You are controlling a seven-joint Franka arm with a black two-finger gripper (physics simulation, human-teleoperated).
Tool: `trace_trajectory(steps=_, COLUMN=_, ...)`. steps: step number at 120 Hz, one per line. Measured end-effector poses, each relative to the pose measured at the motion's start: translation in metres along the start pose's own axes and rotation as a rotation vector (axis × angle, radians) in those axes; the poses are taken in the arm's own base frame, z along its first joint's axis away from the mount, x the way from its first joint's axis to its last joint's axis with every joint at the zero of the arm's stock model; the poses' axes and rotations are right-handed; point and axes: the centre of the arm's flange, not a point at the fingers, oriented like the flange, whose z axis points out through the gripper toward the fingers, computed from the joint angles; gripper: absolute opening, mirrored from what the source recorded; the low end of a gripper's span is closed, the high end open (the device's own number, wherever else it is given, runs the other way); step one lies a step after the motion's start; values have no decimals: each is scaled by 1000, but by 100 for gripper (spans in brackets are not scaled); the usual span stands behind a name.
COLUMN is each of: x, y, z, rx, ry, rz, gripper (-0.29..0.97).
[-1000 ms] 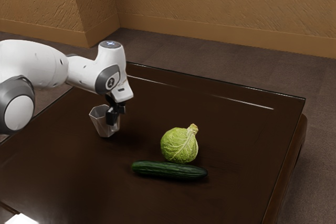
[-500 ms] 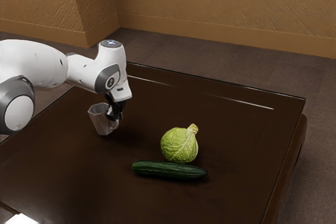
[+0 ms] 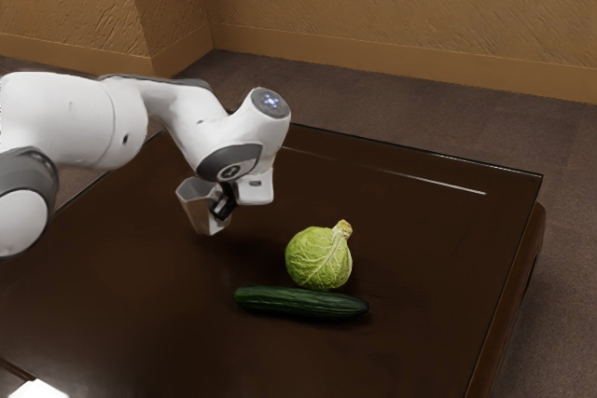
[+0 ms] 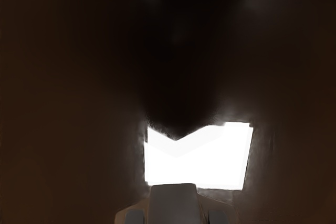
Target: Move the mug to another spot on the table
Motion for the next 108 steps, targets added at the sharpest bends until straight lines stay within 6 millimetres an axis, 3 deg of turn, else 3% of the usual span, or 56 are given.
trace_trajectory(steps=14, x=36, y=13, z=-10, rx=22, ry=-63, rz=17, gripper=-7)
trace_trajectory(steps=31, x=61, y=20, z=-20, rx=48, ry=-95, rz=-8, gripper=-7)
trace_trajectory(steps=58, x=91, y=27, z=-3, rx=42, ry=-118, rz=-53, gripper=-7)
trace_trajectory(steps=100, x=104, y=27, z=10, rx=38, ry=-83, rz=-130, gripper=-7)
trace_trajectory(steps=108, x=104, y=27, z=11, rx=29, ry=-73, rz=-144, gripper=4)
